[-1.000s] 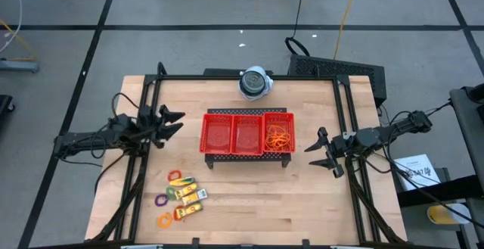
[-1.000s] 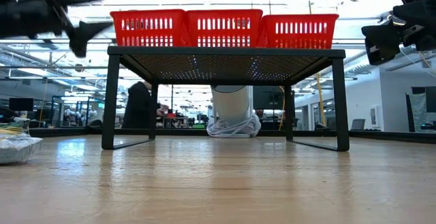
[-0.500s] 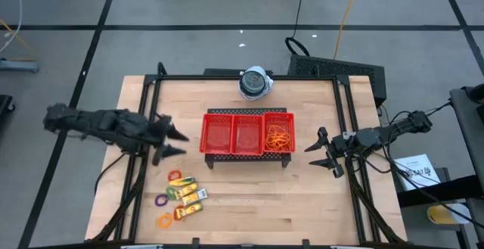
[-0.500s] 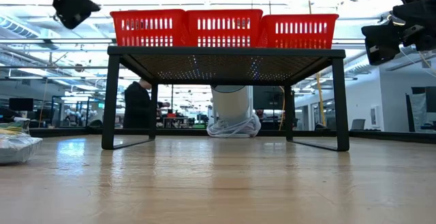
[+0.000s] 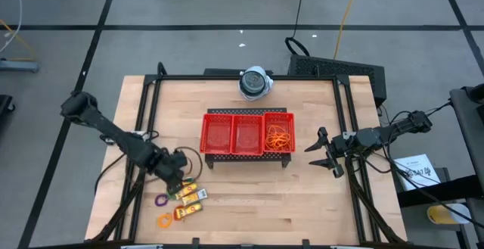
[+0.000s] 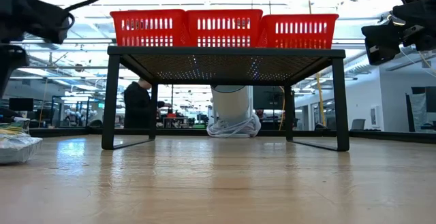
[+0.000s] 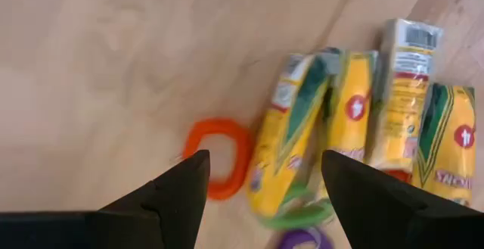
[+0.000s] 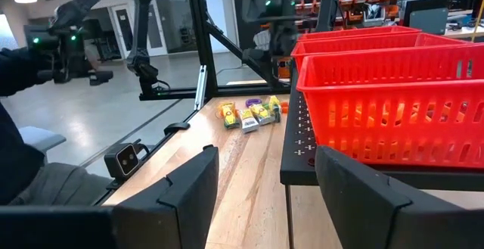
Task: Pick & Place Office Desk Supplies
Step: Put the yellow crayon box into the middle red bin
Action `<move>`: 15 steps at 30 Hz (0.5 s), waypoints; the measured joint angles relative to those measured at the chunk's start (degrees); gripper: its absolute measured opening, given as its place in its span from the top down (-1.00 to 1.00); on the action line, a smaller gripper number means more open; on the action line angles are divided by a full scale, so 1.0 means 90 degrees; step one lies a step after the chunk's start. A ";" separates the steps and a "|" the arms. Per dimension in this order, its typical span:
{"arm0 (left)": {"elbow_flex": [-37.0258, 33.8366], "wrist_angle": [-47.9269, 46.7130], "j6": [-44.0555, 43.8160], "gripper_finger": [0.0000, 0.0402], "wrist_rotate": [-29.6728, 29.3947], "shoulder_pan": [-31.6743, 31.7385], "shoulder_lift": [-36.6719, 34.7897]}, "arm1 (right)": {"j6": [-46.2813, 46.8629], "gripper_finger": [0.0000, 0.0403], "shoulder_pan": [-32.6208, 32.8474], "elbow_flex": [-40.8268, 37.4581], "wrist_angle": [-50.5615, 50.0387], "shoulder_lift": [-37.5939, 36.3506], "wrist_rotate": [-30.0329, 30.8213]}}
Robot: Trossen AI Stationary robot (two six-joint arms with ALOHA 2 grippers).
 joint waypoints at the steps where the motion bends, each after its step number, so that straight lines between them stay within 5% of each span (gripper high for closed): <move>1: 0.0000 0.0122 -0.0048 -0.33 -0.0043 -0.0081 0.0155 | -0.0002 -0.06 -0.0001 0.0000 0.0000 0.0000 0.0002; 15: 0.0005 0.0393 -0.0194 -0.33 -0.0196 -0.0541 0.1721 | 0.0000 -0.05 0.0001 0.0000 0.0000 0.0000 0.0002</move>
